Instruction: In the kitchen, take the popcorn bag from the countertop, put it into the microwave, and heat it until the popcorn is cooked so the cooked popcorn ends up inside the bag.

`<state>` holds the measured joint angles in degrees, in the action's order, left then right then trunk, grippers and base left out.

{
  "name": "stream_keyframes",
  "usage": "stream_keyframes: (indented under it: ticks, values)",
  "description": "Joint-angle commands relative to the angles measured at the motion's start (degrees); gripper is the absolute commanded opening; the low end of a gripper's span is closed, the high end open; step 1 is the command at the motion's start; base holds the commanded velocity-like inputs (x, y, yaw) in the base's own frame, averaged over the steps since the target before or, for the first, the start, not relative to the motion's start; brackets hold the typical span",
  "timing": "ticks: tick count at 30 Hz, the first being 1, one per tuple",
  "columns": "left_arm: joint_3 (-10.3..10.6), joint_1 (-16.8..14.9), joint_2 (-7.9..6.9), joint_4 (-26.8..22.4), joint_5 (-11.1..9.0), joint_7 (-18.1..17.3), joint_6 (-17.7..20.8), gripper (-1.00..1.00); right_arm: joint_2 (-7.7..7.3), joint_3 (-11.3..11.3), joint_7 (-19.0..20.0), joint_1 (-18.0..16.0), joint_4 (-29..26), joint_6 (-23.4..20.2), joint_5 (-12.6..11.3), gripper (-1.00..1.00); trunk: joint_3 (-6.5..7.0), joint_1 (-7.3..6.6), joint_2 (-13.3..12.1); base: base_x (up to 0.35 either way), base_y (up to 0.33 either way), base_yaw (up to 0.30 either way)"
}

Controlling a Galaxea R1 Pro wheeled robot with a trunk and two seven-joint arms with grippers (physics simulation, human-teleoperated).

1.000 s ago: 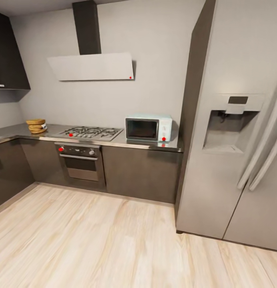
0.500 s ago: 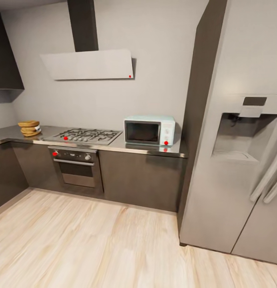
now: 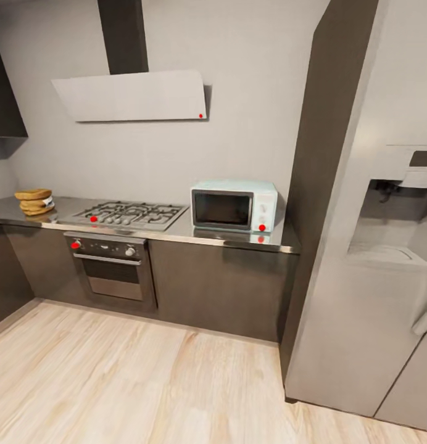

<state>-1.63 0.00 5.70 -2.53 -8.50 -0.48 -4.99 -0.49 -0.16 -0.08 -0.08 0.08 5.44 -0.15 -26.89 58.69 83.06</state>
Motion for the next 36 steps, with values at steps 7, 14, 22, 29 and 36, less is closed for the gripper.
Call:
stream_keyframes:
  ticks: [7,14,22,29,36]
  values:
    - [-0.1,0.0,0.01,0.0,-0.4,0.0,-0.1,1.0,0.0,0.0,0.0,0.0,0.0,0.2,0.0,1.0,-0.04,0.03,0.0,0.321,0.093,0.0]
    - [-0.2,0.0,0.02,0.0,-0.3,0.0,-0.2,1.0,-0.02,0.0,0.0,0.0,0.0,0.2,0.0,1.0,-0.04,0.03,0.0,0.321,0.093,0.0]
    - [-0.2,0.0,0.02,0.0,-0.3,0.0,-0.2,1.0,-0.03,0.0,0.0,0.0,0.0,0.1,0.0,1.0,-0.04,0.03,0.0,0.321,0.088,0.0]
    - [-0.2,0.0,0.05,0.0,-0.3,0.0,-0.2,1.0,-0.04,0.0,0.1,0.0,0.0,0.1,0.1,1.0,-0.04,0.03,0.0,0.321,0.028,0.0]
    - [-0.3,0.0,0.03,0.0,-0.1,0.0,-0.3,1.0,0.02,0.0,0.1,0.0,0.0,0.1,0.2,1.0,-0.04,0.03,0.0,0.224,0.0,0.0]
